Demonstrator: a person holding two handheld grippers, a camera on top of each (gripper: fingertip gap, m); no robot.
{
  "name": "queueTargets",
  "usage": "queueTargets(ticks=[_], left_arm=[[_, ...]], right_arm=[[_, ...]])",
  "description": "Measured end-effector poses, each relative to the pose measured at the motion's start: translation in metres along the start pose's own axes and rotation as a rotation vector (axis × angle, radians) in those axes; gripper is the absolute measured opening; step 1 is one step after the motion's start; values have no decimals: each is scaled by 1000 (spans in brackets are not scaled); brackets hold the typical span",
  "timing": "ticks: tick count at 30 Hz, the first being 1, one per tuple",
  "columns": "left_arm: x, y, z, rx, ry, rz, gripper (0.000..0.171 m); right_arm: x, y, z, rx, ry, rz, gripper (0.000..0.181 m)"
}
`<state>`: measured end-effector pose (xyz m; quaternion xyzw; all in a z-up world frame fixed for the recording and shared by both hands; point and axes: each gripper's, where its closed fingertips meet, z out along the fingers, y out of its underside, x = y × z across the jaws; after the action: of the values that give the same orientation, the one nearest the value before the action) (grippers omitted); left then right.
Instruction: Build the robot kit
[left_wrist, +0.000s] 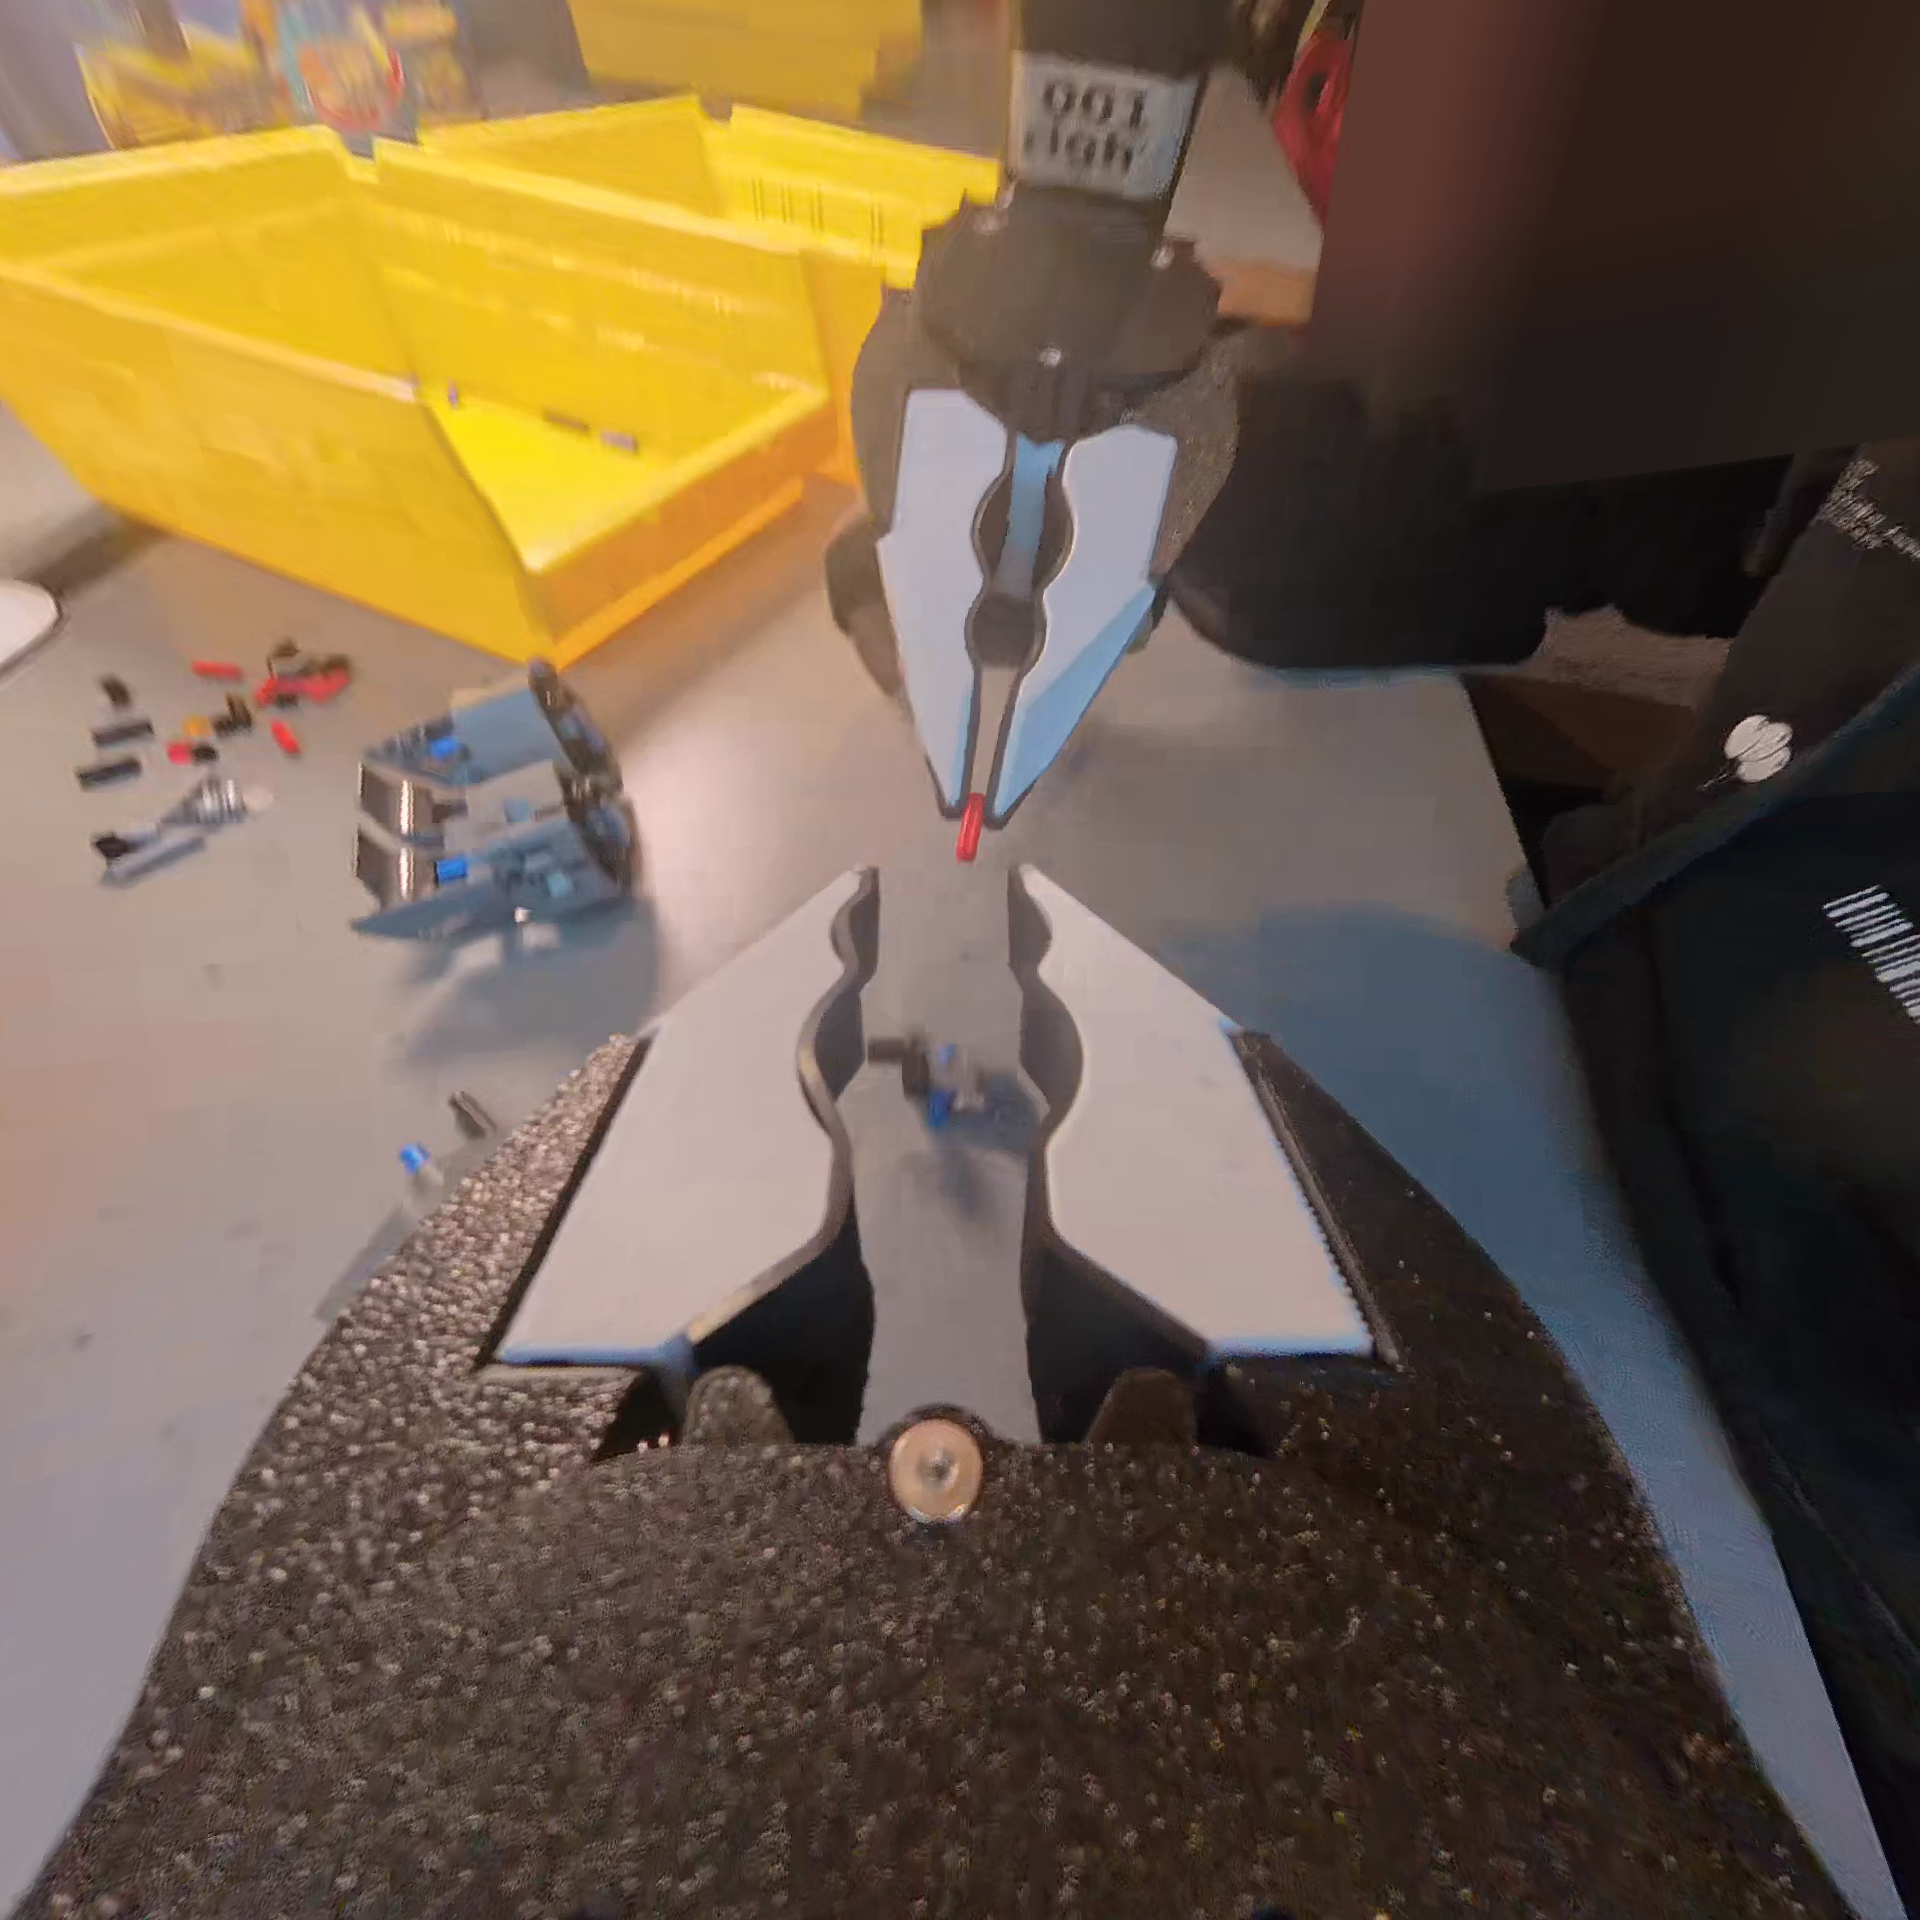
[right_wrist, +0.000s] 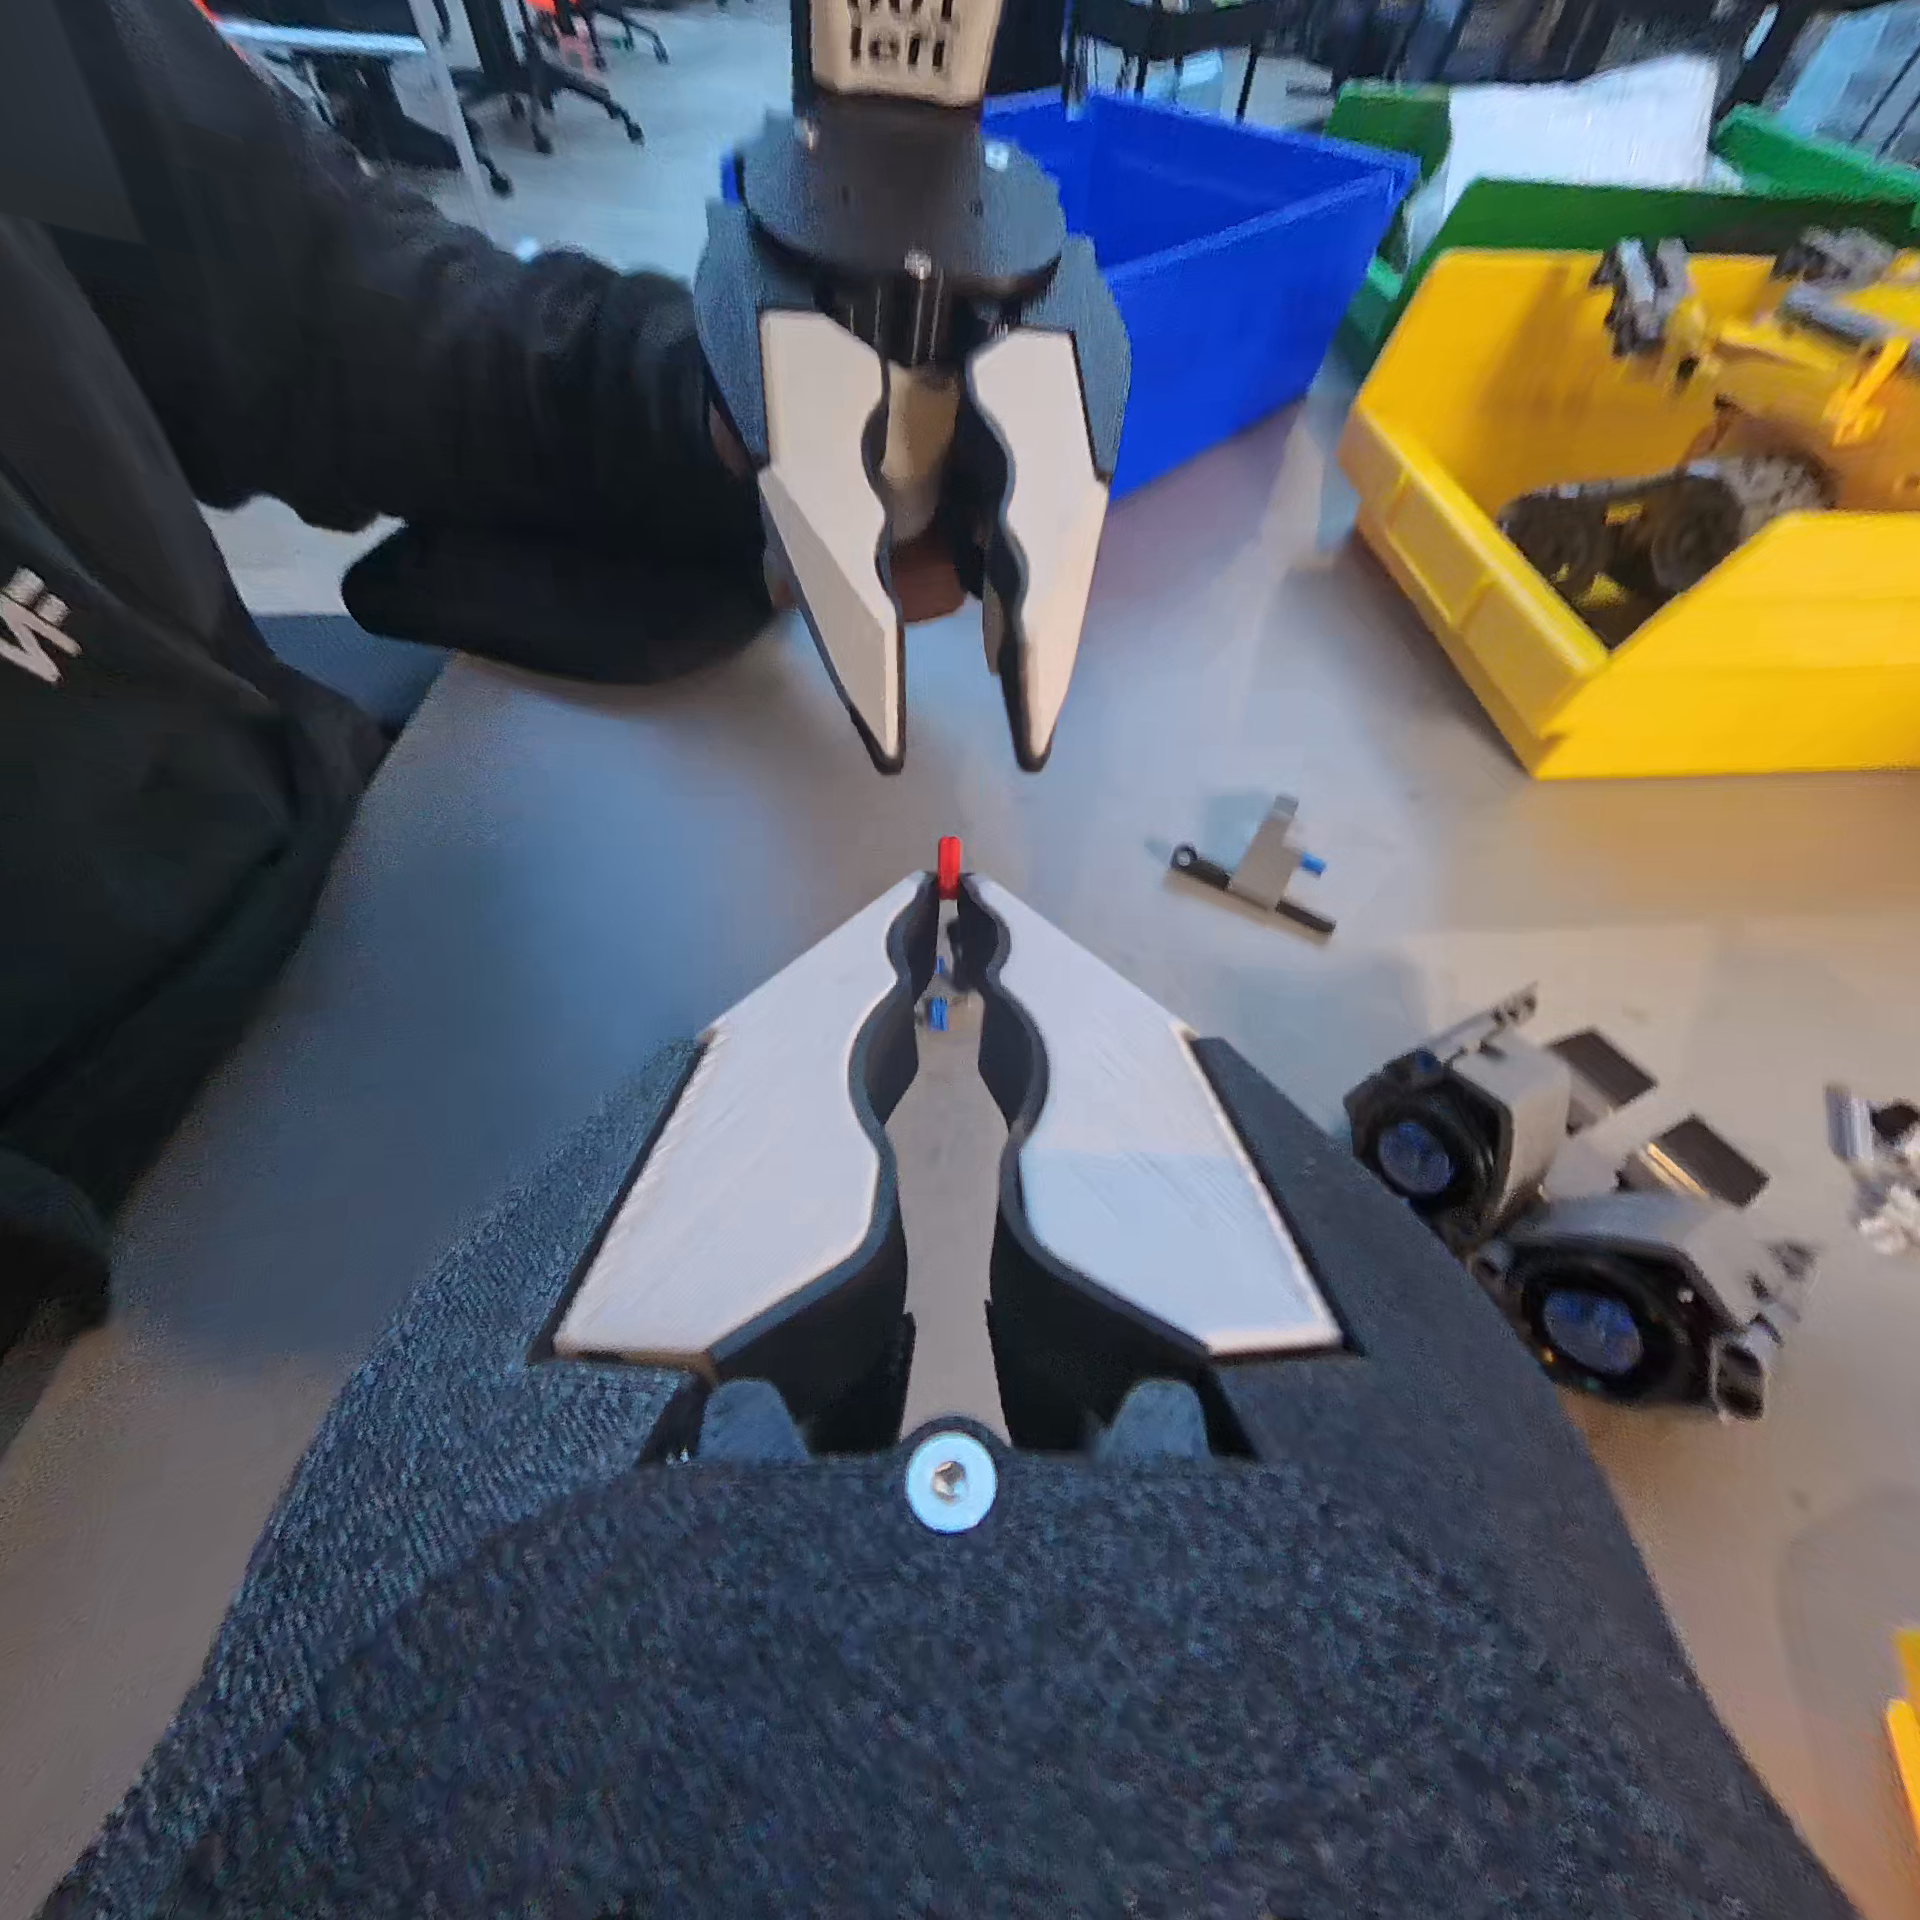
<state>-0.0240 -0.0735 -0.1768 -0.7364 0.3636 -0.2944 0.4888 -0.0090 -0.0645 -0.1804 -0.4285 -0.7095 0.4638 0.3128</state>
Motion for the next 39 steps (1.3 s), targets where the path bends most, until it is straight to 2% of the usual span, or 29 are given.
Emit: queueTargets(ticks=[4,6,9,14,18,23,26,31,39], left_arm=[[-6,44,3,-204,16,-88,47],[-5,59,11,-275,10,-81,53],[-1,69,24,-343,9,-38,57],[-2,76,32,-401,-2,12,51],[-2,78,33,-418,-18,72,40],[2,75,35,-385,0,96,36],[4,66,33,-329,21,89,18],[9,77,34,-397,34,137,29],[9,78,35,-397,41,100,29]], right_arm=[[-2,29,-1,-80,2,47,2],[-6,38,-2,-104,-1,59,2],[-9,44,-4,-124,-10,65,2],[-11,45,-4,-126,-25,71,2],[-12,46,-3,-129,-35,74,2],[-12,49,0,-137,-33,81,2],[-12,53,2,-166,-16,65,2],[-15,63,9,-243,-7,29,2],[-18,65,16,-268,-9,33,2]])
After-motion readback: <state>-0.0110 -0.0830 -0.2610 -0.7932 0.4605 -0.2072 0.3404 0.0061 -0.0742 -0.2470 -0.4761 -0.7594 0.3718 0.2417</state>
